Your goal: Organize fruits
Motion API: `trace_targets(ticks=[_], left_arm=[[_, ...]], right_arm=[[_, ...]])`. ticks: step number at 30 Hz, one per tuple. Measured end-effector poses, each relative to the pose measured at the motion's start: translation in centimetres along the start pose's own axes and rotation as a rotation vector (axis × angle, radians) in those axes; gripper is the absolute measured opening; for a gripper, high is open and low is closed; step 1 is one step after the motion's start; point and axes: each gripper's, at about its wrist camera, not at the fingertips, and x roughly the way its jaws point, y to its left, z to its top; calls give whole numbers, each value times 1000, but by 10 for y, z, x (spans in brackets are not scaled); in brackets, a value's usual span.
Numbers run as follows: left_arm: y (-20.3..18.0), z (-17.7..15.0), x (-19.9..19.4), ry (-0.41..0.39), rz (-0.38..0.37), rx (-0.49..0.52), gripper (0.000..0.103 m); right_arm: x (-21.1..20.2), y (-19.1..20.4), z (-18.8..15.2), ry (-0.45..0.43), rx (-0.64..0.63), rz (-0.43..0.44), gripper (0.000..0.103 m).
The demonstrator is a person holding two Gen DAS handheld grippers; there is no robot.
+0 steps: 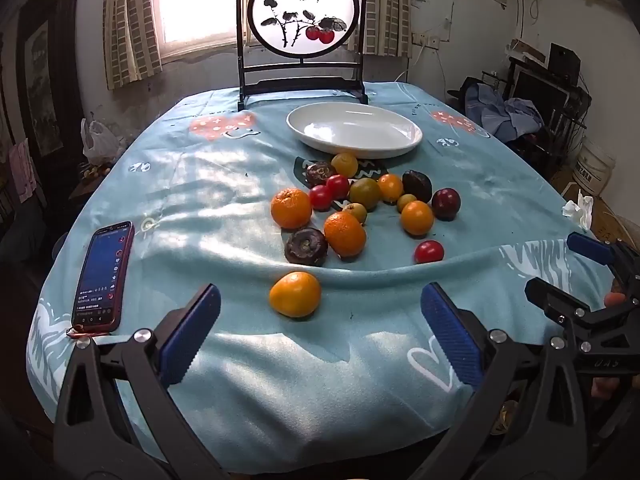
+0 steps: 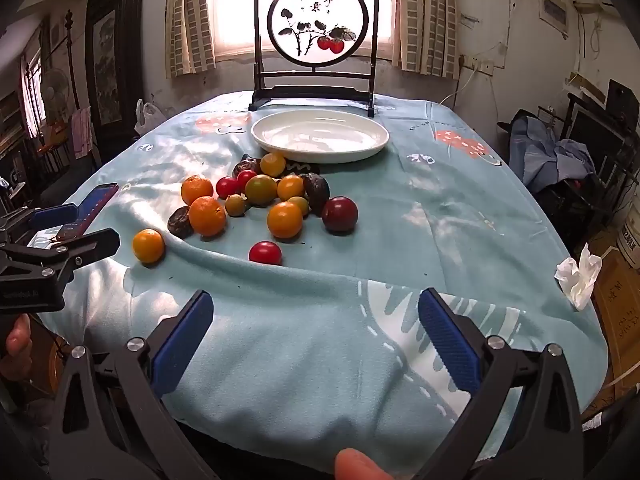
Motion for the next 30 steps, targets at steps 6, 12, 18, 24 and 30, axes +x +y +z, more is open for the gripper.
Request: trace_targets(ticks=[6, 12, 18, 24, 30], left_arm=[[0, -3, -3, -32, -3, -3, 101], [2, 1, -1, -17, -6, -6, 101], [1, 0, 1, -14, -2, -7, 101], [0, 1, 0, -12, 4, -4, 101], [1, 2, 1, -14, 2, -4, 101]], right_arm=[[0, 0, 0, -2, 1, -1, 102], [0, 0, 0, -4, 2, 5, 102], [-1, 1, 0, -4, 2, 4, 102], [-1, 2, 0, -4, 4, 7, 102], [-1, 2, 0, -3, 3, 7, 102]])
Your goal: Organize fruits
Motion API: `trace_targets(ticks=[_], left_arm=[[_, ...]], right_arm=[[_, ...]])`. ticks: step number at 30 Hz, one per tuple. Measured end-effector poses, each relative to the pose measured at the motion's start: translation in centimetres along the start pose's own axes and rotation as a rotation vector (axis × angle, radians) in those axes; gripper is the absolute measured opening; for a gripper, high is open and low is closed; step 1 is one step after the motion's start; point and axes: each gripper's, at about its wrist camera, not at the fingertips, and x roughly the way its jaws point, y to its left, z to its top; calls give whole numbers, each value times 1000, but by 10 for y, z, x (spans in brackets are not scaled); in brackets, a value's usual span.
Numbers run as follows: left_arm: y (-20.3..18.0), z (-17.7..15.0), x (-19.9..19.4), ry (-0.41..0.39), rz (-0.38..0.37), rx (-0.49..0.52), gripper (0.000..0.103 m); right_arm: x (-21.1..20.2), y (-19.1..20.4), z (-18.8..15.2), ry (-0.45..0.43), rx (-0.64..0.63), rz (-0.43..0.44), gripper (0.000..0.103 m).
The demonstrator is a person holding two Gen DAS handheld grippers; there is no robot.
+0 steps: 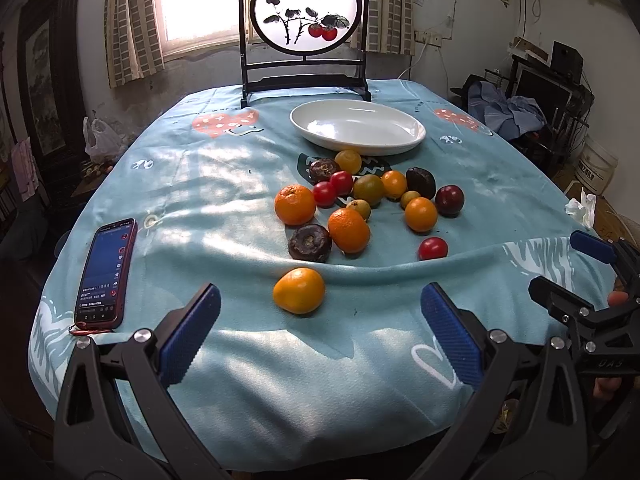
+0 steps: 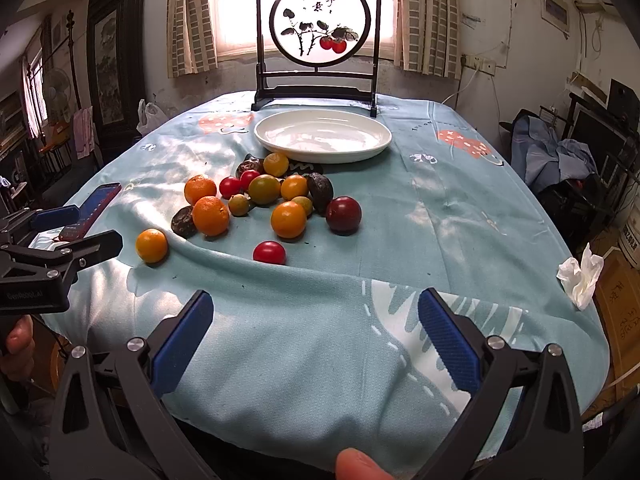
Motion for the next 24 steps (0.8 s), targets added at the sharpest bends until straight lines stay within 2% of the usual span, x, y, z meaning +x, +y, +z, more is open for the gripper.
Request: trace_targets(ticks=[24], left_arm=[[2, -4, -1, 2, 2, 2, 101]], right_arm=[[5, 3, -1, 3, 0, 5, 102]])
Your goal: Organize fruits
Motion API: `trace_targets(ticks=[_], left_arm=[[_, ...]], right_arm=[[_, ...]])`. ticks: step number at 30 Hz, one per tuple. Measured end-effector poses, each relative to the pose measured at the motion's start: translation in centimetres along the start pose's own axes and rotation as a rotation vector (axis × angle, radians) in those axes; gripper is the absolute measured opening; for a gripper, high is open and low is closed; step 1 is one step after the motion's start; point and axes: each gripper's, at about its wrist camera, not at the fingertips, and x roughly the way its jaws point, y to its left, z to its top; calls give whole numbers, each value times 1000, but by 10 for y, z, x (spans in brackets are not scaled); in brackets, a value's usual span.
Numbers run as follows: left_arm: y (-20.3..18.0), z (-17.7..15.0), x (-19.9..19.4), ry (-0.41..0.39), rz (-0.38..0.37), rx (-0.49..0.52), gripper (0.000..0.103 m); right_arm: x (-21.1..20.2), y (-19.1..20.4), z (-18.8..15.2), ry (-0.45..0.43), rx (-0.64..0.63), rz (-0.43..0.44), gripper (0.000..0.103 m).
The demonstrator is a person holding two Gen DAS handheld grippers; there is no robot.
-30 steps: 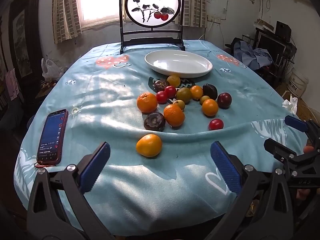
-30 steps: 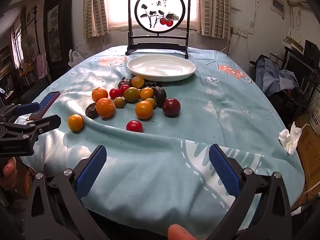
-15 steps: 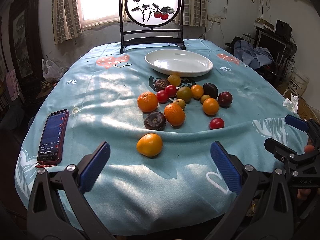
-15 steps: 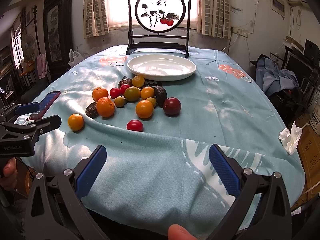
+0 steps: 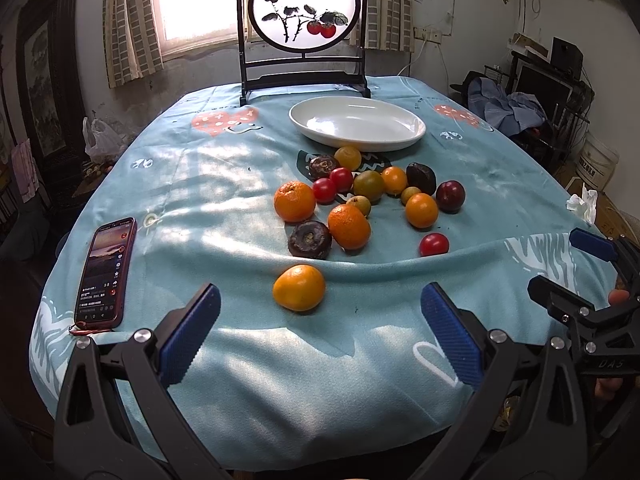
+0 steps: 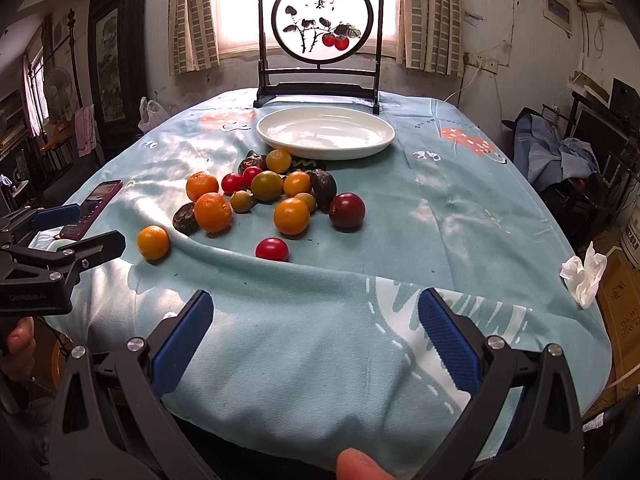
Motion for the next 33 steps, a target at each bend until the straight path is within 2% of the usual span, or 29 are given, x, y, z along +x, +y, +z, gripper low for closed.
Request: trace_targets(ticks=[19, 33], left_arm=[[0, -1, 1, 3, 2, 2, 101], [2, -11, 15, 29, 3, 10, 101]], right_arm=[[1, 2, -4, 5, 0, 6, 102], [-1, 0, -1, -50, 37, 131, 102]])
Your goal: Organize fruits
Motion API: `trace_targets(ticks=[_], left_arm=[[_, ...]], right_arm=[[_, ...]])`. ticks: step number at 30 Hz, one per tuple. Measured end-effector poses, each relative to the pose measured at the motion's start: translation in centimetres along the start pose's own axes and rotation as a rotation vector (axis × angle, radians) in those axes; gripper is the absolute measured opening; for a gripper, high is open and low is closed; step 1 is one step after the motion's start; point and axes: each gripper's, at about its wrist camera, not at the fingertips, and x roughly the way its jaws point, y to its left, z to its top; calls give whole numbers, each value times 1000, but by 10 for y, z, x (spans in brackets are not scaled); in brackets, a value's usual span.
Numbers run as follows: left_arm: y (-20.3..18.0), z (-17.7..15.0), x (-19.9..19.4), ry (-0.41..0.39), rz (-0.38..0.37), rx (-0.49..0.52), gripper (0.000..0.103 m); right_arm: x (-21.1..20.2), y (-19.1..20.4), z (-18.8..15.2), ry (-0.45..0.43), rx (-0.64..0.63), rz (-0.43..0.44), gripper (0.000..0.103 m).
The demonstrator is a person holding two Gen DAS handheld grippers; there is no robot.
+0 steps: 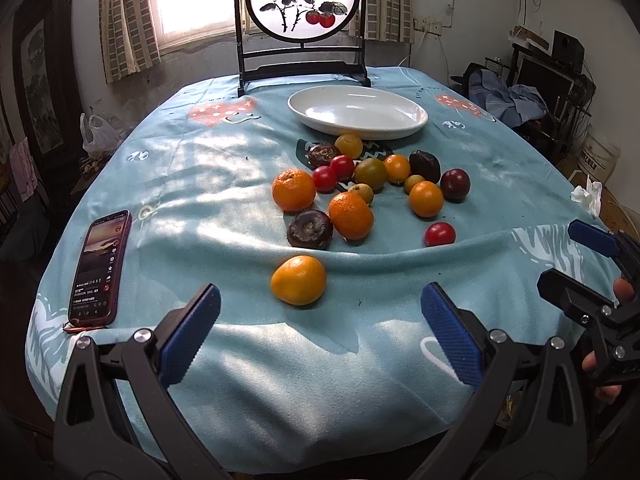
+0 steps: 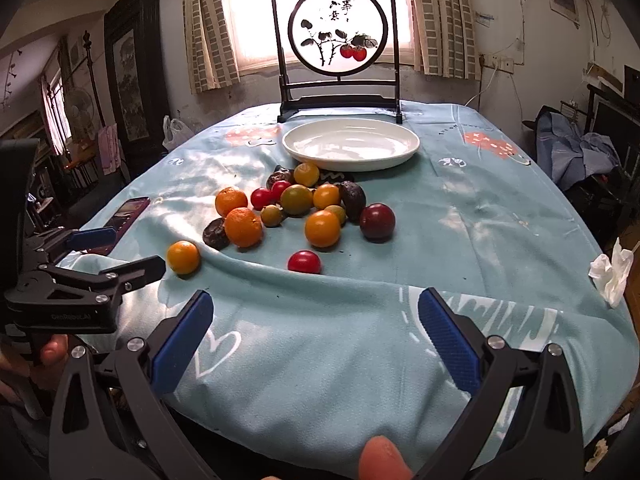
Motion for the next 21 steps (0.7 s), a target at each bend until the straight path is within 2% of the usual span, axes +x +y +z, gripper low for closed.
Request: trace_targets(ticks=[3, 6, 9, 13, 15, 17, 19, 21], left_arm=[[8, -3, 7, 12, 12, 1, 101], [27, -5, 13, 20, 26, -29, 101], [46, -7, 18, 23, 15, -55, 101], [64, -9, 24, 15, 20, -59, 101], [68, -9, 24, 4, 5, -62, 101], [70, -8, 24, -2, -28, -60, 101], [66, -7, 26, -4, -64, -43, 101], [61, -6, 28, -7, -88, -16, 101]], right_arm=[[7, 5, -3, 22, -21, 0, 102], [17, 7, -6, 82, -25, 1, 102], [25, 8, -5, 77, -35, -6, 101], [41, 5, 7, 74, -17, 15, 78], [55, 1, 15, 90, 21, 32, 73], [70, -3, 21, 113, 45, 49, 61], [86, -5, 26, 139, 55, 67, 54], [98, -4, 28, 160, 58, 79, 51]])
